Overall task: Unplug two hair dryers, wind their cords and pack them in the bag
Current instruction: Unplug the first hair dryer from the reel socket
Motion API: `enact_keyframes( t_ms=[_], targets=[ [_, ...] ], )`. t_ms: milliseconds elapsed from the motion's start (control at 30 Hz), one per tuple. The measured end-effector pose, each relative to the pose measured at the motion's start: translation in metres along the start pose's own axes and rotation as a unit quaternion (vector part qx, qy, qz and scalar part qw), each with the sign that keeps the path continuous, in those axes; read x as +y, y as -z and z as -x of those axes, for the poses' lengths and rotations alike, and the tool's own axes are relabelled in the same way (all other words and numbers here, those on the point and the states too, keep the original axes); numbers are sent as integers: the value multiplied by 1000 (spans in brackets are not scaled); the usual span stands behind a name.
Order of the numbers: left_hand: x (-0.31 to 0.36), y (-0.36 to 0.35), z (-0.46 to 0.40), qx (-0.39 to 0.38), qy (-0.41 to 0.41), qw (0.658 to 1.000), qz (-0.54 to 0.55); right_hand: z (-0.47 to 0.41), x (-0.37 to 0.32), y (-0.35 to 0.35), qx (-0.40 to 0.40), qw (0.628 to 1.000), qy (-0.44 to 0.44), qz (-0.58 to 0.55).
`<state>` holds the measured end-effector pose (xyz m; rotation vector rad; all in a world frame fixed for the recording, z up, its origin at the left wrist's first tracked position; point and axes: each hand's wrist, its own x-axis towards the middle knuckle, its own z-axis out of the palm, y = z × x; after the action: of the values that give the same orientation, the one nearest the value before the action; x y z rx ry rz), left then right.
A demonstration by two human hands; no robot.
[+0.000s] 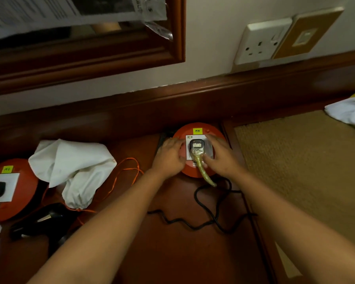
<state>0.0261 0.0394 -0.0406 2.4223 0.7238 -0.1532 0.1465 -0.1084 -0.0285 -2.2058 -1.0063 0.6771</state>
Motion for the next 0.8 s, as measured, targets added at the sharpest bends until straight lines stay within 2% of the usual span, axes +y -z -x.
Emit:
enact_keyframes(
  t_ms=[100,200,367,500,667,800],
  targets=[
    [-8,-4,-2,-41,-28,996,-70,-6,2,0,-24,1000,13,15],
    [-15,-6,-4,-66,-45,993,-87,-8,5,-3,-28,999,17,12],
    [-27,-12,-7,-66,-57,995,-57,-14,9,-19,-15,999,11,34],
    [-33,-17,-10,-68,-60,995,-36,-19,8,-28,48,999,-3,-17],
    [-37,-20,-11,-62,-64,996,-19,-19,3,-31,47,998,-31,-42],
    [-38,-20,-11,-64,-60,996,-16,-20,1,-33,53,998,-29,-21]
  ],
)
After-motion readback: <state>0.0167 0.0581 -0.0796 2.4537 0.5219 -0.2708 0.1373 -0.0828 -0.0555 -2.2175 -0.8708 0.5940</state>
